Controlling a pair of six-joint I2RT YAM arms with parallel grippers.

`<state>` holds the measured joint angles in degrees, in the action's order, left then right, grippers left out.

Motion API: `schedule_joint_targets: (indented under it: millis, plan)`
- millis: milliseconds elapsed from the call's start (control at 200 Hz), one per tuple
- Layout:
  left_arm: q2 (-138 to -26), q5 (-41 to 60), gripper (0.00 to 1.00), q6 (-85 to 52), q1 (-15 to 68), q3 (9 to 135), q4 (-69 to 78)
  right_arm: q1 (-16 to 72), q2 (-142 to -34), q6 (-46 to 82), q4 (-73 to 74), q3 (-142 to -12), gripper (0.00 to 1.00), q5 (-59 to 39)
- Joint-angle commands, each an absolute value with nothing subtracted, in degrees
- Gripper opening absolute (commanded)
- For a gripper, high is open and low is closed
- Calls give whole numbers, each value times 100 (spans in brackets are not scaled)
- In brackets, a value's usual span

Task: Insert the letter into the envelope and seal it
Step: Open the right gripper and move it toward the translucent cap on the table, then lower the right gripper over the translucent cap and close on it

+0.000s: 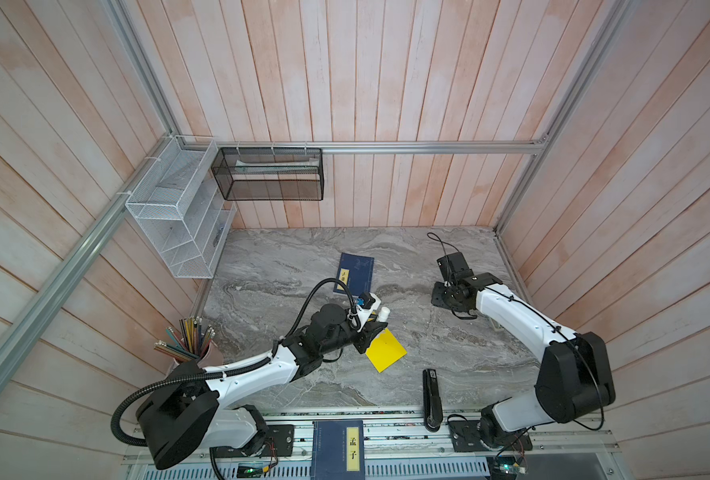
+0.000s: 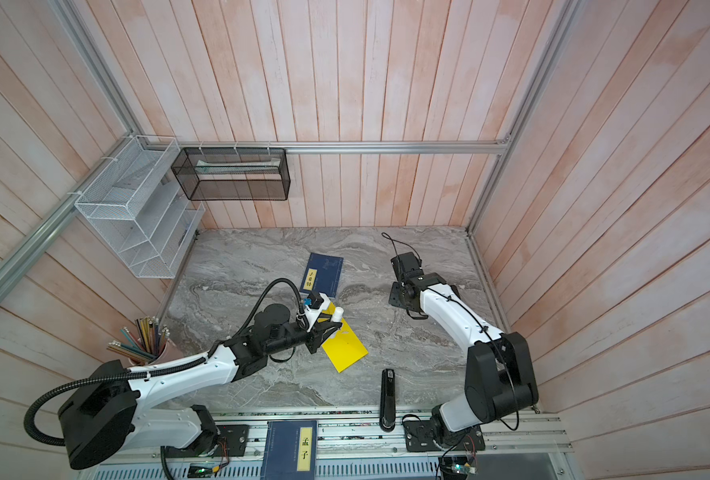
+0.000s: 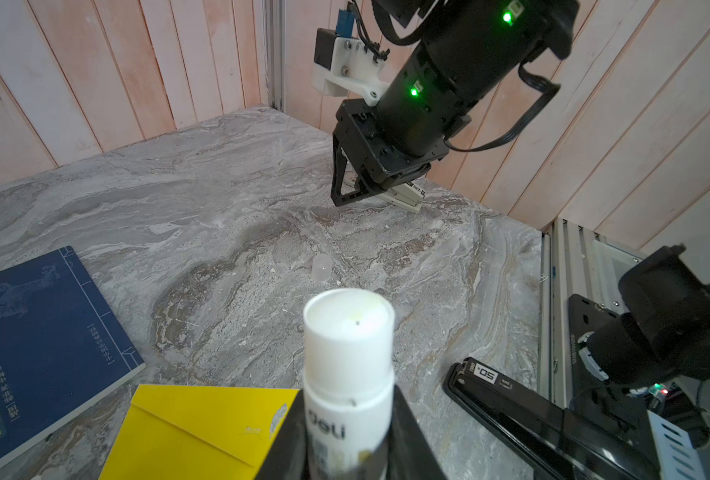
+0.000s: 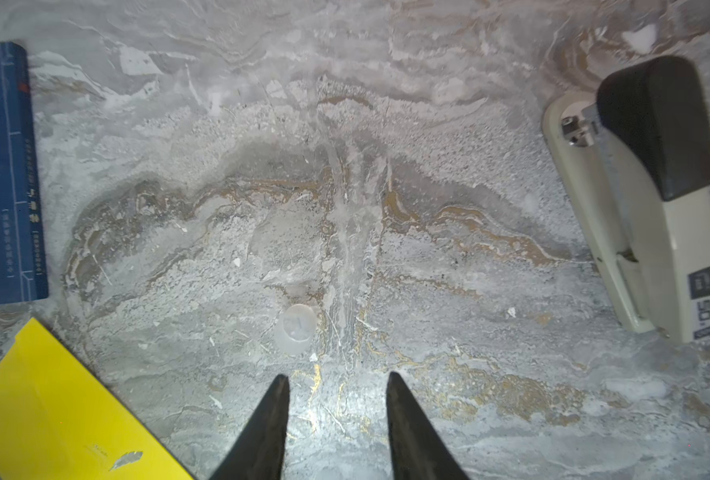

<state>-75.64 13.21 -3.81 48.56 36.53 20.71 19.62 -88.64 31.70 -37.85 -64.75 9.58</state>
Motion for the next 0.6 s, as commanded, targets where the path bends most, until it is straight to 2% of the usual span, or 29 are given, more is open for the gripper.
schedule_joint_targets:
  millis: [0, 595]
  plan:
    - [-7611, 1274, 0, -185, 4878, 3578, 2067, 1944, -9205, 3094, -4240, -6840, 39, 545]
    - [-7611, 1222, 0, -180, 4876, 3312, 2128, 2109, -10043, 3076, -4410, -7205, 39, 307]
